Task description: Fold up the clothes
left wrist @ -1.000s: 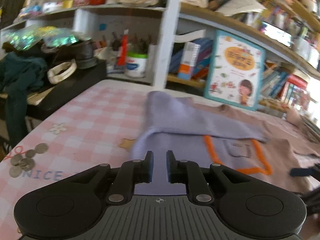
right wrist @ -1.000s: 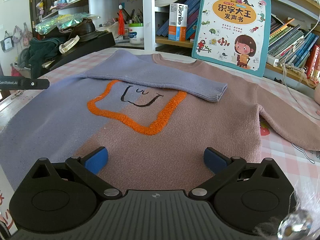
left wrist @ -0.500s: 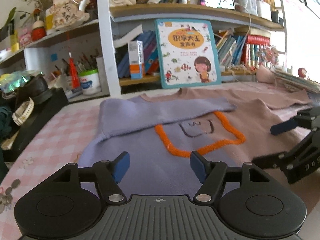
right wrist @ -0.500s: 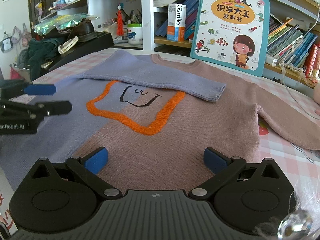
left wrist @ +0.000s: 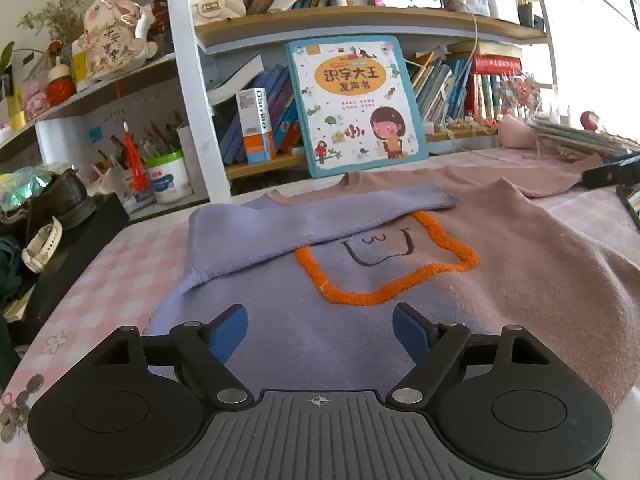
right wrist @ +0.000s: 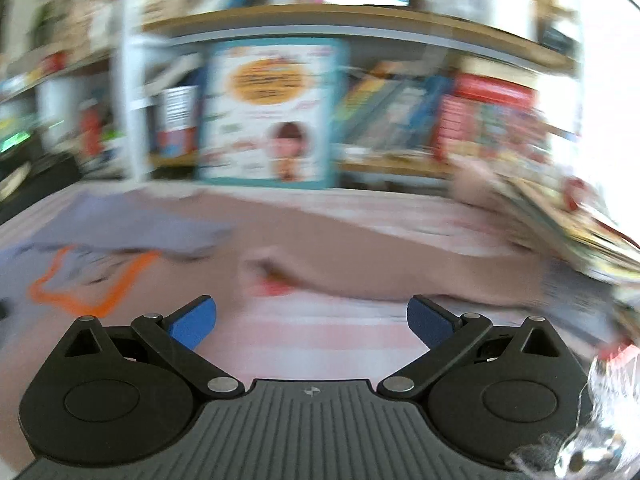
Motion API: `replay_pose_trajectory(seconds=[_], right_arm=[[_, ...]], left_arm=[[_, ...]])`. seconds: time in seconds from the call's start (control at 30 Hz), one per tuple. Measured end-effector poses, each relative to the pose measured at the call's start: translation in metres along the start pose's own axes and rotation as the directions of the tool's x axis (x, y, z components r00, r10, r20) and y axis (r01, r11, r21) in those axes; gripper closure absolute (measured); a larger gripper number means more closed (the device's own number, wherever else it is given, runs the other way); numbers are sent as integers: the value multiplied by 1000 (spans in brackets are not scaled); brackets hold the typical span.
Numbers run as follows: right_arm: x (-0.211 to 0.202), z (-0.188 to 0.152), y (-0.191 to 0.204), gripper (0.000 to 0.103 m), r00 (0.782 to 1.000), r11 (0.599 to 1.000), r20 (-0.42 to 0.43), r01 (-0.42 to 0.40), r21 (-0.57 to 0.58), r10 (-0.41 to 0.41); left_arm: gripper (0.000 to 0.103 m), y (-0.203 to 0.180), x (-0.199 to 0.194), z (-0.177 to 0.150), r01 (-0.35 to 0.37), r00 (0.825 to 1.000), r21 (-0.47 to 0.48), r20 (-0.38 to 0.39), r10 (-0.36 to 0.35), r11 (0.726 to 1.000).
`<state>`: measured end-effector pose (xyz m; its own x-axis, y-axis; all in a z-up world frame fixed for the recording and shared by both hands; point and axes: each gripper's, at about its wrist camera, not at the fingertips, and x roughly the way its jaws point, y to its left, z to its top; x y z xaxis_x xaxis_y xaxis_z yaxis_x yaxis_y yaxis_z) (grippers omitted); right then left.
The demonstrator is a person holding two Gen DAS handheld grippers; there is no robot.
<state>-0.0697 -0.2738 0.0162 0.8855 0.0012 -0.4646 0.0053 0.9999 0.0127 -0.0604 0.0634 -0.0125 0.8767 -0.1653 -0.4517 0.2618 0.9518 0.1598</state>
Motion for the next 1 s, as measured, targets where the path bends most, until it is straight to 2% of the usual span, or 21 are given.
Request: replay_pose_trajectory(seconds=[0.17,0.27,0.43,0.47,0.7,0.73,0.77,0.8,0.83,0.87,0.9,1.0], right_arm=[[13,10,-73,4,993,983,-78,102,152,-91],[22,16,-105,15,984,960,-120,155,233,-130],[37,30,-134,16,970,945,-168,213,247,-175],[42,32,-139,18,966,942,-183,223,252,-180],[83,29,-160,57,928,918,-313,290,271,-201],[86,28,-160,59,925,916,-318,299,266,-209],[88,28,-158,64,923,918,-312,307,251,-223],[89,28,-156,75,921,920,-314,313,235,-233],[90,29,-154,80,918,921,-315,318,223,-241],[91,30,-154,90,915,922,-317,324,211,-249],[92,30,-155,99,915,925,-320,320,204,-246],[87,35,-156,101,936,932,-290,273,238,-200]], left_arm=[[14,3,2,1,14,1000,-16,-9,-14,1000],[14,2,3,1,22,1000,-17,-18,-23,1000],[12,1,4,1,19,1000,-10,-24,-19,1000],[12,0,4,1,17,1000,-5,-24,-17,1000],[11,-4,5,1,10,1000,25,-29,-10,1000],[11,-4,5,1,10,1000,26,-30,-9,1000],[11,-4,5,1,9,999,27,-31,-9,1000],[11,-4,5,1,9,999,28,-31,-8,1000],[11,-4,5,1,9,999,28,-31,-9,1000],[11,-4,5,1,11,999,27,-31,-10,1000],[11,-4,5,1,12,999,27,-32,-11,1000],[11,-4,5,1,14,999,25,-32,-14,1000]])
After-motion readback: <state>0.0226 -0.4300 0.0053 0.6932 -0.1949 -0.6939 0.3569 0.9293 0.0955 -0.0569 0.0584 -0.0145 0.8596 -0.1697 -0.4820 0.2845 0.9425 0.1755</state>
